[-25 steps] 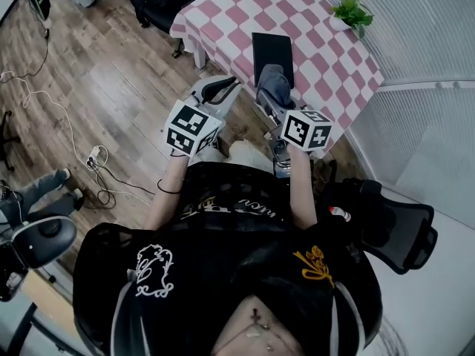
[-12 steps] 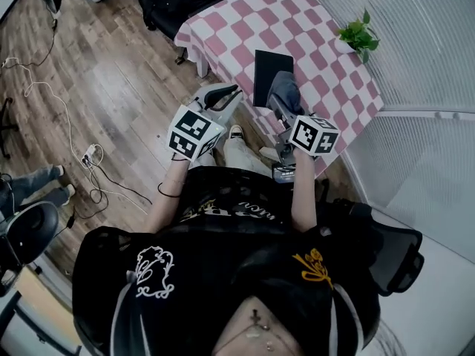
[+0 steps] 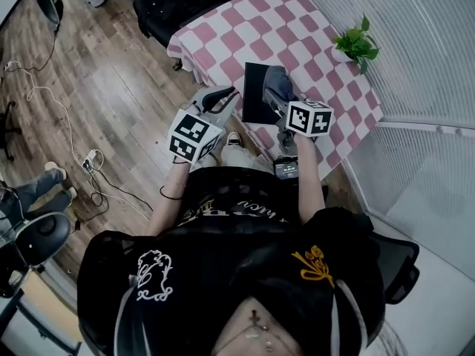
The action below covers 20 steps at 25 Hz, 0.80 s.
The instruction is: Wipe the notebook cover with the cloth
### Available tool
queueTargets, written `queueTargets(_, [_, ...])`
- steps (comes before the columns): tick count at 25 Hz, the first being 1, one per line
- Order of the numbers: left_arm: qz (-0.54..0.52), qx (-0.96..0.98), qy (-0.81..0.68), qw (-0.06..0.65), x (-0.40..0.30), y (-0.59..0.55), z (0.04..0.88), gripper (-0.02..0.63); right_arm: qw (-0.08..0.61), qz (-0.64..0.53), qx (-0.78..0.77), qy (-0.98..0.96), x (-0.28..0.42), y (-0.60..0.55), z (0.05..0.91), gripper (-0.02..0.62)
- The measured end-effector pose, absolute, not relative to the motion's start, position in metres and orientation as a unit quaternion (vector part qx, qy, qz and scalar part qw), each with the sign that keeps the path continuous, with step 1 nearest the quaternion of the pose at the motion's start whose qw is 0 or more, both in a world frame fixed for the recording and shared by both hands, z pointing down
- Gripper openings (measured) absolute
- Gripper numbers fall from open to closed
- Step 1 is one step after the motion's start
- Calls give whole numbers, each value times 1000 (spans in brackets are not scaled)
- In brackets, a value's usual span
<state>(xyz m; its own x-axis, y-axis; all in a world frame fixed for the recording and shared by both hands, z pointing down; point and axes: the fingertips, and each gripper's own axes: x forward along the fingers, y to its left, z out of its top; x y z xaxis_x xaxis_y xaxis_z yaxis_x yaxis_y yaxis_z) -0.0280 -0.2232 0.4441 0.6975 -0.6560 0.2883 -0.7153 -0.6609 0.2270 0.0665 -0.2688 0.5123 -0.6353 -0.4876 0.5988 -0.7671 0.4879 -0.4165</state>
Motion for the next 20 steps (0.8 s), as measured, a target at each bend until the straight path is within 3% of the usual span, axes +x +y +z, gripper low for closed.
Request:
queueTargets(6, [103,903,-385,163,-21,-244,446,43,271,341,325,-840,43,-304,566,74])
queueTargets(14, [122,896,-391,169,-18,-258,453,43,294,402,307,-811,20,-316,634,74])
queueTargets(20, [137,899,-379,169,-11,-261,462,43,262,441,318,-797,30,-319,642,74])
